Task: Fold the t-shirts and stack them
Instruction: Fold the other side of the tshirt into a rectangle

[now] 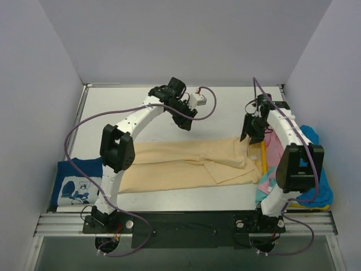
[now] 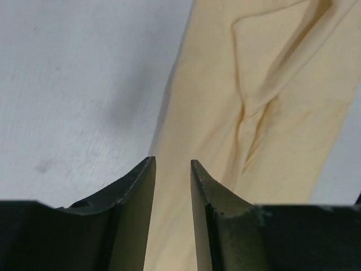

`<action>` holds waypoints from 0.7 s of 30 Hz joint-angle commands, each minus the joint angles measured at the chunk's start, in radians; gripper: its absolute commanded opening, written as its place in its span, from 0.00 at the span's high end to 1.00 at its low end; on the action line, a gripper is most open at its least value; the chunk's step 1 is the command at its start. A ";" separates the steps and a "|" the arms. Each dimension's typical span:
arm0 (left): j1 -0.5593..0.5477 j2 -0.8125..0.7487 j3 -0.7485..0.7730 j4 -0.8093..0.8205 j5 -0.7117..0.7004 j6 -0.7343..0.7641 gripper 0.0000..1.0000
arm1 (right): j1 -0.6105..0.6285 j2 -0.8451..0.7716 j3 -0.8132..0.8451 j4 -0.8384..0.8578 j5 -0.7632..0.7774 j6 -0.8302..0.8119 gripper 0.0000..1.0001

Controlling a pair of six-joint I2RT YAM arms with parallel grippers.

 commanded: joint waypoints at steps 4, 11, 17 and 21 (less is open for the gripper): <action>-0.125 0.146 0.121 0.097 0.148 -0.263 0.63 | -0.127 -0.286 -0.341 0.051 -0.150 0.089 0.59; -0.208 0.193 0.065 0.169 0.114 -0.340 0.62 | -0.146 -0.232 -0.433 0.189 -0.220 0.151 0.62; -0.258 0.188 0.043 0.166 0.097 -0.317 0.62 | -0.146 -0.197 -0.481 0.208 -0.213 0.158 0.93; -0.271 0.180 0.011 0.166 0.085 -0.300 0.62 | -0.144 -0.288 -0.554 0.168 -0.213 0.181 1.00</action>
